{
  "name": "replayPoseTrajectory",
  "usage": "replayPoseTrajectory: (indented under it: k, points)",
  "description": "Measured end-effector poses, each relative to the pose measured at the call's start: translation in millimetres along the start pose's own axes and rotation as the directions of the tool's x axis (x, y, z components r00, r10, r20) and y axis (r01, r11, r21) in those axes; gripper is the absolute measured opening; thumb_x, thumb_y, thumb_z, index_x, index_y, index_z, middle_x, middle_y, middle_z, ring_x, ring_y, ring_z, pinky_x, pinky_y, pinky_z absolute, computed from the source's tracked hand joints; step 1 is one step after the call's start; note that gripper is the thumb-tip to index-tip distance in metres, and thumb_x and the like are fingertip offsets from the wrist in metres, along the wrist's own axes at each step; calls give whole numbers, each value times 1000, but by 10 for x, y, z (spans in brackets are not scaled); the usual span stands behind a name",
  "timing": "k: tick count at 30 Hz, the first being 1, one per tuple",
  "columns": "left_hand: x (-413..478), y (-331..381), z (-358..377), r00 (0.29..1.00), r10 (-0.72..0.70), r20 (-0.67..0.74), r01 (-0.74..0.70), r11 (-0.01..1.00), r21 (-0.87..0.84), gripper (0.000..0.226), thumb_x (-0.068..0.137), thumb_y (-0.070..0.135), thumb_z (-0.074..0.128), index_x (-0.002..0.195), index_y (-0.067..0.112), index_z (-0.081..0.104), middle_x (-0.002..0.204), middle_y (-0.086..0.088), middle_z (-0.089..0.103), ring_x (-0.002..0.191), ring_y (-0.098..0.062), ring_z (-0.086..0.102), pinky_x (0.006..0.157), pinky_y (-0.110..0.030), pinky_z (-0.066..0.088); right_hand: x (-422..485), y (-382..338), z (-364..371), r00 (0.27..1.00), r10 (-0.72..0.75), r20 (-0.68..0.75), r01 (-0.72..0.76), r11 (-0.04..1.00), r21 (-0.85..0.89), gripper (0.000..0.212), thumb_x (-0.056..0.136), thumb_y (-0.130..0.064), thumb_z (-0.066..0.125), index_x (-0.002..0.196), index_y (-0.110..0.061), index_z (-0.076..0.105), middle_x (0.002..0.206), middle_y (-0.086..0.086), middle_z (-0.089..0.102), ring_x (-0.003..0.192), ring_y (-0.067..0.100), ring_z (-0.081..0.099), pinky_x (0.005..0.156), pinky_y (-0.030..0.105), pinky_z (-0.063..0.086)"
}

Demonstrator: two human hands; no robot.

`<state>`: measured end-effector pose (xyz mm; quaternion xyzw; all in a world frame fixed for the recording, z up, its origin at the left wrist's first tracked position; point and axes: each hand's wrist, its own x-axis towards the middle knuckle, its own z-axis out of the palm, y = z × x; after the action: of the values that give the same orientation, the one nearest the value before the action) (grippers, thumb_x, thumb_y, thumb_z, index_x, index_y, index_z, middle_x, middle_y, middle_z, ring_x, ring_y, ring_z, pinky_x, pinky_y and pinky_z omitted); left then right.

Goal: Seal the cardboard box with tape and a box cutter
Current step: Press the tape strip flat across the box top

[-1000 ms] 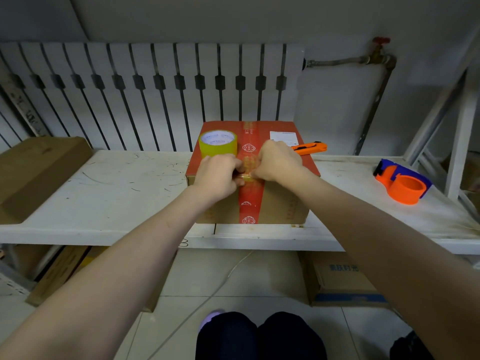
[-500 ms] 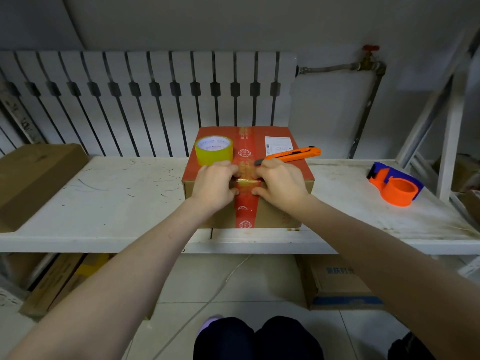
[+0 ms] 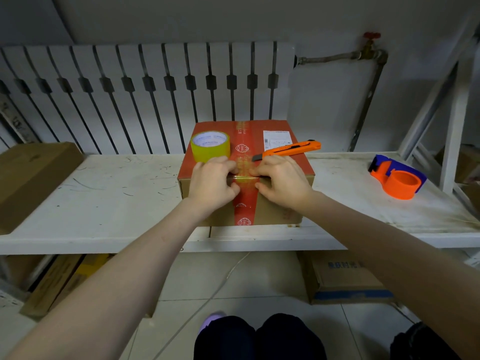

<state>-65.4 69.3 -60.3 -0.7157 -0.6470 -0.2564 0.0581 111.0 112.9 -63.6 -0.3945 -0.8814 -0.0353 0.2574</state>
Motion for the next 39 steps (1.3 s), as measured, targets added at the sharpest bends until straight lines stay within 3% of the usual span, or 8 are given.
replayPoseTrajectory:
  k: [8,12,17,24,29,32,35,39]
  points:
    - [-9,-39,-30,999,13,41,-13,1000,11,29,69,17,62,97,19,64,96,3,62,101,-22,58,83,-36,38,44,-276,204,962,188,-196,-211,972,-100,32,62,-46,64,77,-18,60,81,-3,60,80,18,55,75,33,32]
    - [4,-42,-47,998,19,52,-20,1000,22,27,70,23,64,97,19,64,95,3,62,101,-22,58,83,-36,38,29,-235,208,983,87,-163,-116,977,-180,29,60,-36,66,77,-13,61,80,1,61,77,22,57,76,36,37]
    - [43,25,-36,999,18,49,-21,997,74,30,73,43,66,92,20,61,91,4,59,96,-21,57,80,-36,37,37,6,50,997,-53,-55,46,991,-126,22,67,-22,64,88,-18,70,83,-2,65,83,22,60,78,35,41]
    - [12,142,-13,1000,7,12,-9,992,124,27,68,36,63,87,17,57,90,0,56,97,-24,56,79,-37,37,54,-107,140,995,39,-96,-43,998,-46,21,67,-33,66,76,-14,68,81,2,64,77,23,59,70,33,44]
    - [-15,40,-7,999,25,33,-29,995,100,26,69,25,62,94,18,59,93,3,58,99,-21,56,79,-34,31,3,12,12,1000,-16,-19,17,998,57,30,74,-11,64,102,-17,73,98,2,68,93,24,61,77,37,51]
    - [-27,-22,-24,999,37,33,-39,998,52,27,73,28,63,99,20,62,97,4,59,103,-20,56,83,-34,32,-32,109,-75,997,-32,75,26,997,79,33,82,-17,65,115,-19,67,113,-2,66,107,17,58,86,37,51]
    - [-13,-39,-10,999,51,20,-52,998,47,28,78,37,68,99,20,64,95,3,61,102,-20,57,82,-34,33,-132,125,10,1000,8,-9,-8,999,46,40,76,-33,74,112,-16,68,110,1,68,105,21,60,84,41,52]
    - [-24,-40,54,998,37,-45,-37,999,6,22,77,31,71,93,16,68,87,-1,63,94,-25,60,78,-34,35,-113,5,170,980,123,-157,-105,987,118,25,72,-31,77,91,-14,73,88,2,68,85,25,60,74,39,50]
